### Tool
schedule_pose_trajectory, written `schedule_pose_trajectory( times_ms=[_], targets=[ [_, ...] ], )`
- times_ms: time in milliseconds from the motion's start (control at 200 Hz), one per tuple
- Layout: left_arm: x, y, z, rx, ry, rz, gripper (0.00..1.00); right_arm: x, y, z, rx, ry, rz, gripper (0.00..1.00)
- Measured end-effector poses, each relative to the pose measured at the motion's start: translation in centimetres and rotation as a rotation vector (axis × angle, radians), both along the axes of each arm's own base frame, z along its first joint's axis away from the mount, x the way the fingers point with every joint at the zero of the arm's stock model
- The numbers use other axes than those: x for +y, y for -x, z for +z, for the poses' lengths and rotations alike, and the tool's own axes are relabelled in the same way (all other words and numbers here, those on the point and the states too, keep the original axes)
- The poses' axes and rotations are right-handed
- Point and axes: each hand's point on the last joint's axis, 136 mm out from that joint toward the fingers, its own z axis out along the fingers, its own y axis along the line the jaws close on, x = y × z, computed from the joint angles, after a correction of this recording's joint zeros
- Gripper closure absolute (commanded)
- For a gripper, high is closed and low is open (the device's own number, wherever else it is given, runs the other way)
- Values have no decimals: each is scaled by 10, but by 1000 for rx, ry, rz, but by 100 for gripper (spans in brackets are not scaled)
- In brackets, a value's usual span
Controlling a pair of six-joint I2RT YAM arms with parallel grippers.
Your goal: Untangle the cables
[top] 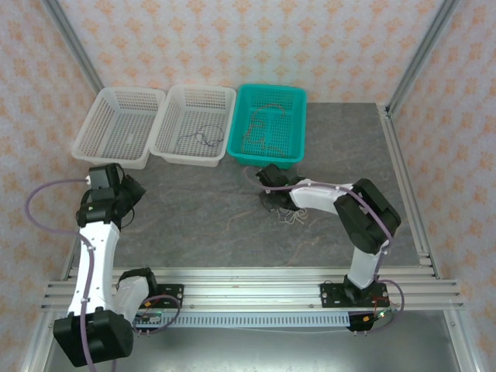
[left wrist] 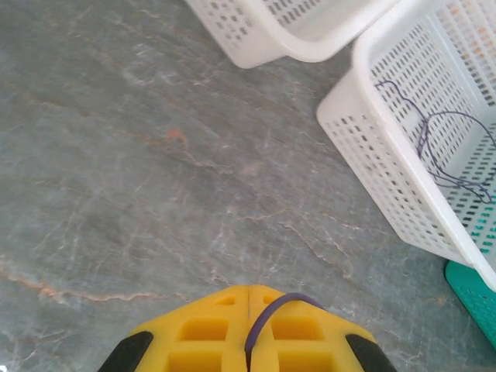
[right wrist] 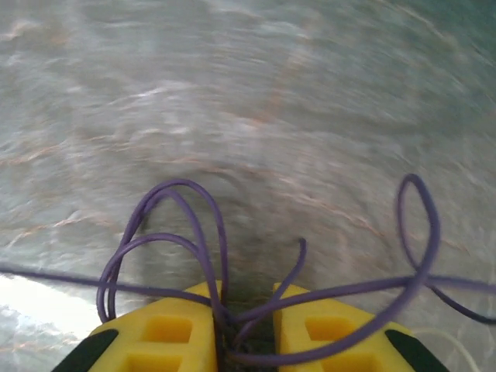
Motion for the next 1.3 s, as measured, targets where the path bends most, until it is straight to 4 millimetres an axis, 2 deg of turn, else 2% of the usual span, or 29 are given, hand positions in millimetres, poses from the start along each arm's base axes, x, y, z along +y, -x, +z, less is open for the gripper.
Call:
schedule_pose_trajectory(
  times_ms=[80, 260, 380, 495, 571, 611, 681, 731, 796, 851, 981, 1041, 1166, 1221, 1296],
  targets=[
    [-2, 6, -4, 16, 46, -5, 100, -18, 1, 2, 9, -56, -119, 78],
    [-5, 15, -10, 44, 110, -20, 100, -64, 4, 8, 28, -244, -403, 70],
    [21, 23, -10, 49, 85, 78, 100, -117, 12, -2, 54, -330, -662, 67],
    [38, 30, -12, 57, 80, 139, 100, -134, 10, 3, 52, -428, -810, 67],
    [40, 31, -14, 60, 88, 143, 100, -145, 12, 4, 51, -453, -874, 67],
    [40, 30, -14, 57, 96, 134, 100, -149, 13, 4, 52, -455, -895, 72],
    [37, 26, -19, 48, 118, 113, 100, -152, 13, 5, 49, -455, -907, 89],
    [33, 22, -25, 37, 139, 88, 100, -153, 13, 6, 47, -460, -909, 98],
    [19, 17, -35, 28, 165, 27, 100, -151, 11, 11, 44, -482, -887, 100],
    [-3, 10, -42, 28, 173, -64, 94, -145, 10, 16, 40, -516, -859, 100],
    [-78, -4, -45, 1, 131, -347, 66, -128, 4, 35, 16, -590, -750, 100],
    [-102, -5, -46, -27, 116, -425, 54, -121, 3, 43, 6, -613, -695, 100],
    [-123, -6, -48, -63, 84, -490, 42, -102, 5, 66, -17, -658, -559, 100],
    [-133, -8, -40, -104, 53, -537, 39, -91, 8, 79, -38, -676, -483, 100],
    [-151, -12, -20, -190, 4, -628, 37, -76, 11, 101, -77, -697, -375, 100]
  ],
)
